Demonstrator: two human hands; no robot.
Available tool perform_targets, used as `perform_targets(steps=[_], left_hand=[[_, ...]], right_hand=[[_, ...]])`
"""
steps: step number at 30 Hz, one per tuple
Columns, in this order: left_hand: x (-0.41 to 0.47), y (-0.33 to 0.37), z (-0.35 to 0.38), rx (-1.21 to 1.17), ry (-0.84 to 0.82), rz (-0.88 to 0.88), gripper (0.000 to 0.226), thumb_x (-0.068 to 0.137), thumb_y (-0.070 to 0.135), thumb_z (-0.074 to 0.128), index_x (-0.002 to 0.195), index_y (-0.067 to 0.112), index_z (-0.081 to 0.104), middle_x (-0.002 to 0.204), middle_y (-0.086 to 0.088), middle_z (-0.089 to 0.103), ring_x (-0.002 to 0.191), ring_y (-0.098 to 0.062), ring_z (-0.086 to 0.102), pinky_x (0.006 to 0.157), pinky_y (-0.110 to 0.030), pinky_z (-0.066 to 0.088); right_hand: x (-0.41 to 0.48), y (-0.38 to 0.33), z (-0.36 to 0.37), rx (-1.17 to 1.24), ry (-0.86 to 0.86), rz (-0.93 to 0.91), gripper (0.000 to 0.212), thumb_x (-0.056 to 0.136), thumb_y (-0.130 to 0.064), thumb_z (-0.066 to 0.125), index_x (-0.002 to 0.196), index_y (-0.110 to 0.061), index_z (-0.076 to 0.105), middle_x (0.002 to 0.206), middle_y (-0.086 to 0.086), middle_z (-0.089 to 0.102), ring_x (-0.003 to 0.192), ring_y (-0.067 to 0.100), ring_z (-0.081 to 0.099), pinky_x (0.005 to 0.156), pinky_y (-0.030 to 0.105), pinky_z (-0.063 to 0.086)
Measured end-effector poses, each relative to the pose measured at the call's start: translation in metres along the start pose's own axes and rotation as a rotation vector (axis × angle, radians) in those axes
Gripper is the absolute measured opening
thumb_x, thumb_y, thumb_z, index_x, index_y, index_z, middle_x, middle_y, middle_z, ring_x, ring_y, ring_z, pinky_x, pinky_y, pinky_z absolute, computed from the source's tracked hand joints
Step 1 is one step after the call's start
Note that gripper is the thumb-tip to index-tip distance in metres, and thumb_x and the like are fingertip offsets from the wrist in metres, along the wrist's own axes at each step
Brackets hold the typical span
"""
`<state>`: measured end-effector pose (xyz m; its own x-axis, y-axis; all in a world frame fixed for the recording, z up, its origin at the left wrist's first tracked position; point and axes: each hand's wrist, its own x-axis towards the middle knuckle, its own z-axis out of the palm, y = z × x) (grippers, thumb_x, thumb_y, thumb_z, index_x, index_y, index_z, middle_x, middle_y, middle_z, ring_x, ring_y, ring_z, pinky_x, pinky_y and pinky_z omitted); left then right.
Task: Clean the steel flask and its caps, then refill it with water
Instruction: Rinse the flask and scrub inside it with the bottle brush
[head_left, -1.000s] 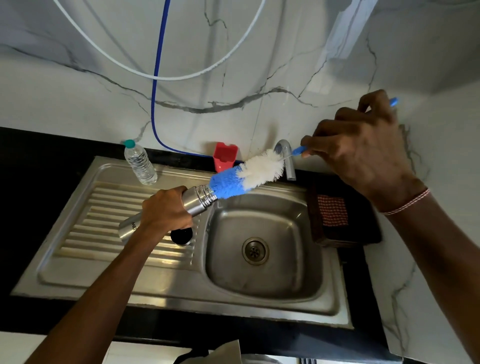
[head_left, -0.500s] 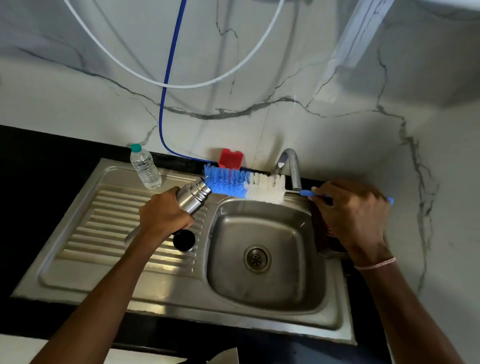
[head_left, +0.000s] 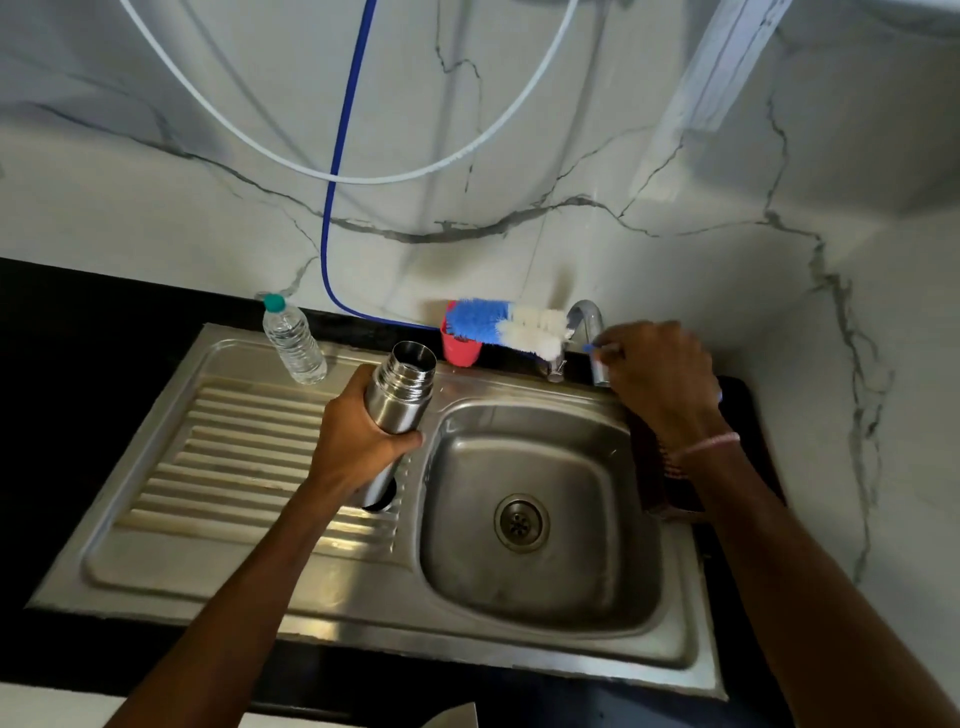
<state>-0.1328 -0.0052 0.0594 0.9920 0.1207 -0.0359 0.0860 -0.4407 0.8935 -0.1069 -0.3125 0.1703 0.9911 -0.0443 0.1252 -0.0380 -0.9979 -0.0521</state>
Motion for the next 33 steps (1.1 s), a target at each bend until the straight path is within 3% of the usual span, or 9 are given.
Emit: perform_targets(steps=[4, 7, 13, 18, 22, 26, 33], left_hand=[[0.003, 0.0, 0.005, -0.06, 0.038, 0.011, 0.075, 0.053, 0.007, 0.098, 0.115, 0.021, 0.057, 0.096, 0.006, 0.071, 0.079, -0.006, 0.069, 0.067, -0.021, 0.052], [0.003, -0.003, 0.005, -0.108, 0.054, 0.034, 0.076, 0.054, 0.008, 0.098, 0.114, 0.024, 0.056, 0.099, 0.007, 0.071, 0.081, -0.006, 0.07, 0.071, -0.026, 0.056], [0.0, -0.01, -0.003, -0.214, 0.069, 0.064, 0.072, 0.052, 0.018, 0.095, 0.112, 0.023, 0.055, 0.101, 0.004, 0.071, 0.089, -0.013, 0.07, 0.078, -0.033, 0.057], [-0.001, -0.017, -0.008, -0.22, 0.093, 0.093, 0.074, 0.054, 0.005, 0.098, 0.111, 0.022, 0.055, 0.101, 0.005, 0.071, 0.089, -0.012, 0.07, 0.079, -0.032, 0.058], [-0.003, -0.02, -0.009, -0.231, 0.09, 0.101, 0.07, 0.052, 0.019, 0.095, 0.11, 0.022, 0.055, 0.097, 0.006, 0.071, 0.087, -0.015, 0.071, 0.077, -0.031, 0.058], [-0.005, -0.019, -0.007, -0.222, 0.088, 0.09, 0.071, 0.052, 0.018, 0.097, 0.108, 0.027, 0.055, 0.096, 0.01, 0.071, 0.085, -0.013, 0.071, 0.075, -0.031, 0.058], [-0.001, -0.017, -0.004, -0.22, 0.075, 0.081, 0.071, 0.053, 0.016, 0.097, 0.11, 0.024, 0.055, 0.098, 0.007, 0.071, 0.087, -0.015, 0.071, 0.077, -0.037, 0.059]], right_hand=[[0.047, -0.025, -0.013, -0.17, -0.044, -0.1, 0.015, 0.09, -0.023, 0.065, 0.1, -0.019, 0.075, 0.091, 0.01, 0.068, 0.08, 0.033, 0.068, 0.075, 0.039, 0.056], [0.075, -0.044, -0.017, -0.267, -0.059, -0.182, 0.015, 0.089, -0.024, 0.068, 0.098, -0.011, 0.07, 0.09, 0.011, 0.063, 0.079, 0.034, 0.066, 0.069, 0.036, 0.049], [0.111, -0.077, -0.004, -0.388, -0.098, -0.312, 0.011, 0.086, -0.019, 0.067, 0.084, -0.013, 0.059, 0.078, 0.006, 0.049, 0.079, 0.035, 0.067, 0.061, 0.033, 0.041], [0.137, -0.097, 0.019, -0.446, -0.118, -0.382, 0.015, 0.085, -0.022, 0.071, 0.093, -0.011, 0.064, 0.089, 0.01, 0.063, 0.079, 0.033, 0.067, 0.062, 0.032, 0.041], [0.15, -0.106, 0.031, -0.459, -0.139, -0.373, 0.017, 0.083, -0.019, 0.072, 0.096, -0.011, 0.064, 0.092, 0.01, 0.065, 0.081, 0.034, 0.068, 0.063, 0.031, 0.041], [0.157, -0.108, 0.031, -0.465, -0.133, -0.367, 0.019, 0.085, -0.022, 0.071, 0.101, -0.011, 0.065, 0.098, 0.01, 0.066, 0.085, 0.033, 0.068, 0.063, 0.032, 0.041], [0.151, -0.098, -0.002, -0.527, -0.03, -0.403, 0.016, 0.083, -0.024, 0.074, 0.092, -0.013, 0.066, 0.086, 0.009, 0.065, 0.077, 0.033, 0.068, 0.06, 0.033, 0.043]])
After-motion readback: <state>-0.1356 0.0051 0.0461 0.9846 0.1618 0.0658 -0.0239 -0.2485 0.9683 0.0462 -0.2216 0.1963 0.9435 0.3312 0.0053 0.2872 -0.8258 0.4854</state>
